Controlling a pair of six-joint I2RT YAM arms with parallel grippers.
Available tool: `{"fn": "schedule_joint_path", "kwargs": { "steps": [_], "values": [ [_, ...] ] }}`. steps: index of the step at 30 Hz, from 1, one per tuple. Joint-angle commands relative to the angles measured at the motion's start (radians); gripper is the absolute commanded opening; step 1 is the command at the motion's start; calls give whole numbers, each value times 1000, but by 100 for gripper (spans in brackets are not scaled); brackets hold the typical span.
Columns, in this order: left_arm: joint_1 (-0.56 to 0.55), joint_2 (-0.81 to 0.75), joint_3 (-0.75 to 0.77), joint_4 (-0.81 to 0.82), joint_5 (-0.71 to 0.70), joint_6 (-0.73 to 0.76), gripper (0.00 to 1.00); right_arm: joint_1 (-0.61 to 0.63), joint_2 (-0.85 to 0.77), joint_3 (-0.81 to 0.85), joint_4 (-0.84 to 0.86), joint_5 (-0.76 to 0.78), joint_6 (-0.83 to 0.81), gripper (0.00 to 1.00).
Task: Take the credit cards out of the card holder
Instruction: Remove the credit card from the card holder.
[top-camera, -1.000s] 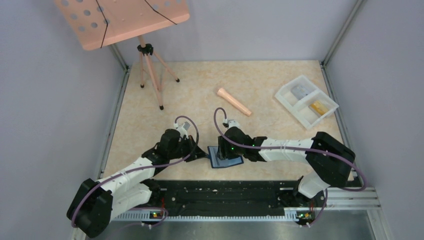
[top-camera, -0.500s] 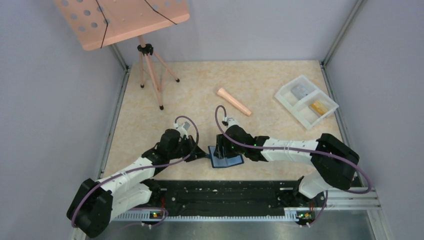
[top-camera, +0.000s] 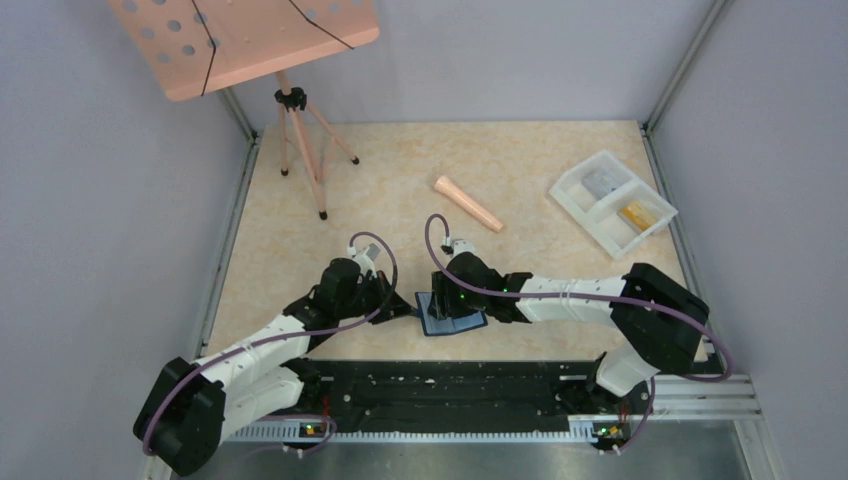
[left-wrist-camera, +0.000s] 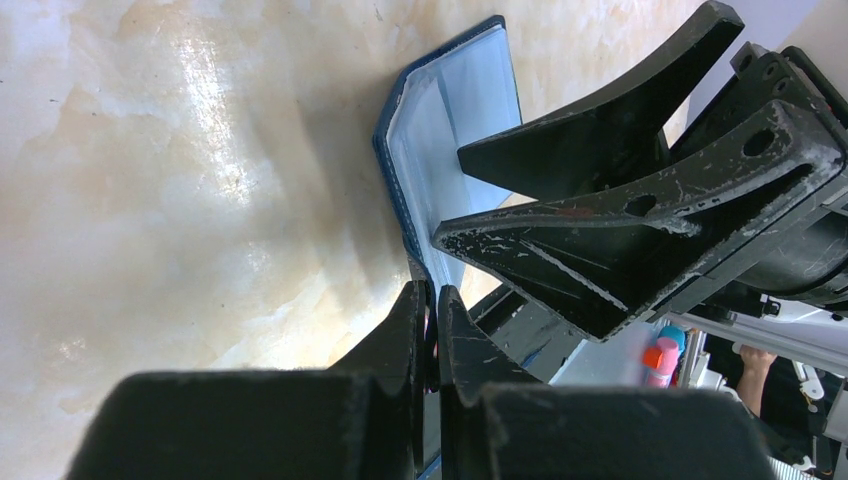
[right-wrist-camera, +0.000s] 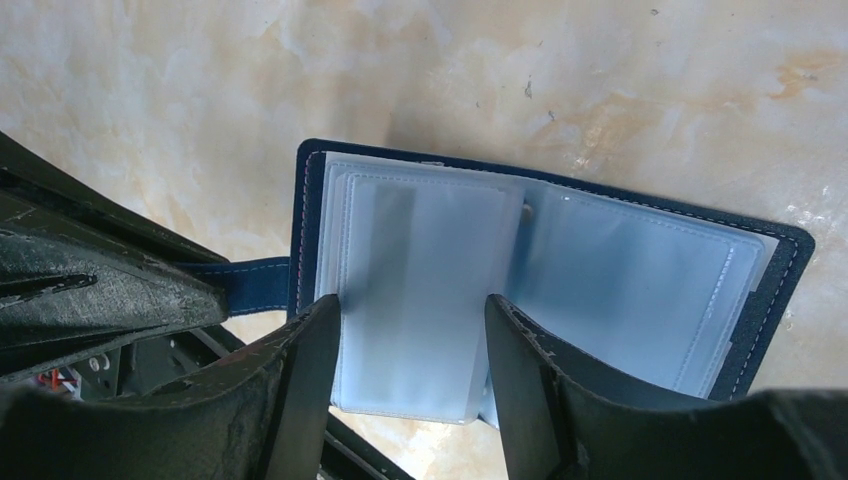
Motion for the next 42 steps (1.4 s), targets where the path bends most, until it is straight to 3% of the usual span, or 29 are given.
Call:
{"fn": "schedule_joint_path", "kwargs": {
  "steps": [1,14,23,26,34,42],
  "values": [
    [1,-23,-10,30,3,-2,0,16,-1,49,-37,57,-10,51],
    [1,-32,-10,17,-3,-2,0,16,-68,57,-174,210,-41,50],
    [0,-46,-7,6,-6,-2,0,-5,-211,70,-336,373,-60,50],
    [1,-43,-8,14,-5,-5,0,-5,-223,79,-292,313,-65,50],
    [-1,-48,-7,11,1,-6,0,-7,-159,8,46,0,-29,48],
    [-1,-63,-5,-2,-5,-3,0,-7,-74,27,58,-37,-22,51]
  ]
}}
